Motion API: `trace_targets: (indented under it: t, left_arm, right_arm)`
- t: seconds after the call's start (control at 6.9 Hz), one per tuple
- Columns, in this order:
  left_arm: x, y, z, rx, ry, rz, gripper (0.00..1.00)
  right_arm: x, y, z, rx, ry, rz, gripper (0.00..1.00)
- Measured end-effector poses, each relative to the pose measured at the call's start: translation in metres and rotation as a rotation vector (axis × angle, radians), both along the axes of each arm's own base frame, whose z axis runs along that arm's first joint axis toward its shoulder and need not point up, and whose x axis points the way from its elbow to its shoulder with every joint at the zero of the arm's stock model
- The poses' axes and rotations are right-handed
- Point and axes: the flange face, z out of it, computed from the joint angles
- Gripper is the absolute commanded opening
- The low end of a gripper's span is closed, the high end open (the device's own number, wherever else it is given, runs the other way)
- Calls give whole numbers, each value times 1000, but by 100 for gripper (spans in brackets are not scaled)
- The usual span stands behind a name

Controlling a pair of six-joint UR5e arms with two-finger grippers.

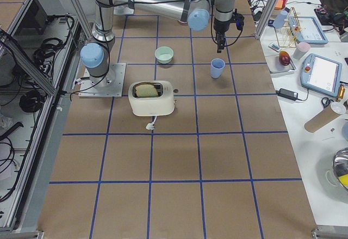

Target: Stack blue cups with both arms

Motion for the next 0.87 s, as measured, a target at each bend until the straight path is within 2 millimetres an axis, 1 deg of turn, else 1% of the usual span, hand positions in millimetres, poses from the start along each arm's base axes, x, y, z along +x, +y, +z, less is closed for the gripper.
trace_targets:
  t: [0.14, 0.29, 0.43, 0.58, 0.72, 0.87]
  left_arm:
    - [0, -1, -3, 1, 0, 1, 0]
    - [0, -2, -2, -3, -2, 1, 0]
    - [1, -2, 0, -6, -20, 2, 0]
    - [0, -2, 7, -11, -54, 2, 0]
    - [-15, -1, 19, -28, -64, -5, 0]
    - [-50, 2, 33, -54, -53, -4, 0]
  right_arm:
    - [-19, -16, -26, 9, 1, 15, 100]
    - [-29, -28, -52, 24, -1, 21, 100]
    - [-32, -34, -75, 49, -7, 23, 100]
    - [-33, -35, -94, 79, -13, 23, 100]
    - [-33, -35, -107, 101, -17, 24, 100]
    - [-34, -35, -119, 120, -22, 24, 100]
